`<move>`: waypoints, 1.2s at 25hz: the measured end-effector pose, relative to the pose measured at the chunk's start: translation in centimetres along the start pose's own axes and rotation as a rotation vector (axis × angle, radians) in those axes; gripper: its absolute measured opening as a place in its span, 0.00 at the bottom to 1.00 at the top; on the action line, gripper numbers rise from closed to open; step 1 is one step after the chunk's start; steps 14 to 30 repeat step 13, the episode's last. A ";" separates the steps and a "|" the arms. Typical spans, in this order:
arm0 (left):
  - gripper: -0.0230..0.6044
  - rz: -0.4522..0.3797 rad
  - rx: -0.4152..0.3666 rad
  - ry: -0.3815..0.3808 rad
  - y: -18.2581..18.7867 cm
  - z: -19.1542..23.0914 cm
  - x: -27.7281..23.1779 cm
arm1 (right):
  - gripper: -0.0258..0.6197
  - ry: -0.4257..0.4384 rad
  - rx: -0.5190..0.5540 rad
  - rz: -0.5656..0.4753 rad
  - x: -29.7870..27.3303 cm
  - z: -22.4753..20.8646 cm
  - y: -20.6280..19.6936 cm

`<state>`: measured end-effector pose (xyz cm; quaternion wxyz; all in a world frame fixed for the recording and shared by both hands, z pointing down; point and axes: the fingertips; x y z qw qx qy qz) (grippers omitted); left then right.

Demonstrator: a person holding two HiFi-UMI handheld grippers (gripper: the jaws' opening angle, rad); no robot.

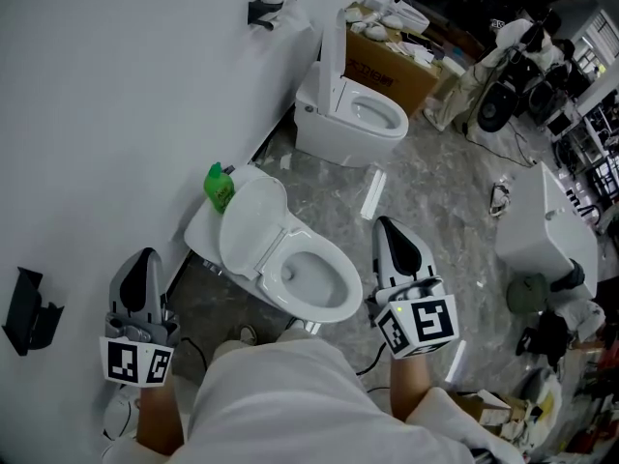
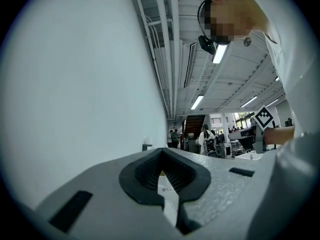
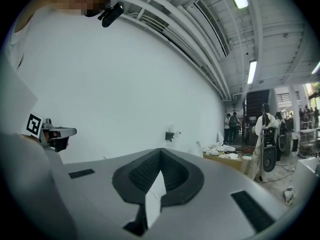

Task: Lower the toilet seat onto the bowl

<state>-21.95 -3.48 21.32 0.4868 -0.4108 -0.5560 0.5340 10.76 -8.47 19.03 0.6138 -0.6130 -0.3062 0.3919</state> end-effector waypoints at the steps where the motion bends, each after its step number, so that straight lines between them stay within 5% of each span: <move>1: 0.04 0.002 0.001 0.003 -0.1 0.3 0.2 | 0.04 0.003 0.000 0.001 -0.2 0.3 0.0; 30: 0.04 0.007 0.007 0.029 -0.3 2.4 3.3 | 0.04 0.039 0.010 0.003 -0.5 3.9 -0.1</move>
Point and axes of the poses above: the fingertips, and each gripper's own axes: x backward along the fingers, z to its left, y out of its top, and after that the axes turned 9 degrees about y, right-handed
